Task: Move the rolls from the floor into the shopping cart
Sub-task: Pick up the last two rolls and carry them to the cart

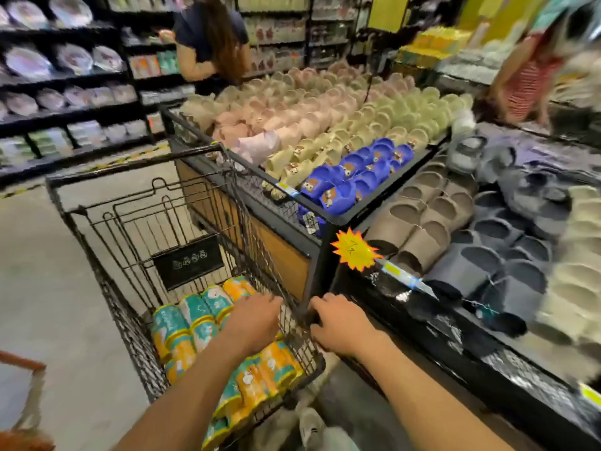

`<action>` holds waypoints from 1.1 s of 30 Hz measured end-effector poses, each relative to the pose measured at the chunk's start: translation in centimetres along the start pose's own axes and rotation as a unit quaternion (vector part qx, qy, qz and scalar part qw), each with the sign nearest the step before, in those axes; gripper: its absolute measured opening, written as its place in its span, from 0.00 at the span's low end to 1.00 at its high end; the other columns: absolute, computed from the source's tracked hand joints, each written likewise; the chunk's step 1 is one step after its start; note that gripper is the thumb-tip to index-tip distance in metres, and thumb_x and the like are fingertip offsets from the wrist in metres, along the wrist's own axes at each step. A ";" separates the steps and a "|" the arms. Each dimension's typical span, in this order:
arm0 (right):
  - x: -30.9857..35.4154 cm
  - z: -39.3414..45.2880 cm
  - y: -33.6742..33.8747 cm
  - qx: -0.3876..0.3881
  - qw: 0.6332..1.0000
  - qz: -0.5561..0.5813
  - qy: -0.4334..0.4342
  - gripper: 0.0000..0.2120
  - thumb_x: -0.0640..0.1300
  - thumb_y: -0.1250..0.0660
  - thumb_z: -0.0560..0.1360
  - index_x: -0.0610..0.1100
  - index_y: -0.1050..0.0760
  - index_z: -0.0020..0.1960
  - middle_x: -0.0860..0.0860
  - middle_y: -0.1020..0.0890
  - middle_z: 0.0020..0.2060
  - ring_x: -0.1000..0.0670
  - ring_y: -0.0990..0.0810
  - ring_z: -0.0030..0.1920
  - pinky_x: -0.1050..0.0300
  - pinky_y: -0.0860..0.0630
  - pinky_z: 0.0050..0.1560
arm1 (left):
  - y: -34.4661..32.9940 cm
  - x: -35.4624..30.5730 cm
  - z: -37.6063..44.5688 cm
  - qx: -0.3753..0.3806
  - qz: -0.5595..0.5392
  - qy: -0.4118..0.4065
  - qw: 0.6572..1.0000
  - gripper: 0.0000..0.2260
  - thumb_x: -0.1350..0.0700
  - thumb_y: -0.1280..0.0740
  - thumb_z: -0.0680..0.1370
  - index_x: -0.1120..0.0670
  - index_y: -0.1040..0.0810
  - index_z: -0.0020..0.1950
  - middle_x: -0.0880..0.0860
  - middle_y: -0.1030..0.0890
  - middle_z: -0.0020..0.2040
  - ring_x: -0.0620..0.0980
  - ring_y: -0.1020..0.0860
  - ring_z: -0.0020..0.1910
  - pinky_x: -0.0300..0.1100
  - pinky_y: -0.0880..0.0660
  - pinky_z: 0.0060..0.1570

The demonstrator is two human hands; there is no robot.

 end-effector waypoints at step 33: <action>-15.7 -93.7 -16.8 -0.210 0.601 0.176 -0.751 0.22 0.54 0.35 0.78 0.49 0.30 0.70 0.43 0.24 0.65 0.39 0.25 0.66 0.46 0.25 0.63 | -0.1 -81.8 -43.0 -0.080 0.085 -0.751 0.649 0.21 0.50 0.42 0.82 0.50 0.33 0.75 0.54 0.22 0.64 0.56 0.23 0.63 0.52 0.25 0.58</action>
Point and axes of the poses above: each hand's wrist, its own z-axis towards the middle knuckle, its own y-axis out of the back of the hand, x = y × z, the point moved 6 cm from there along z, towards the middle knuckle
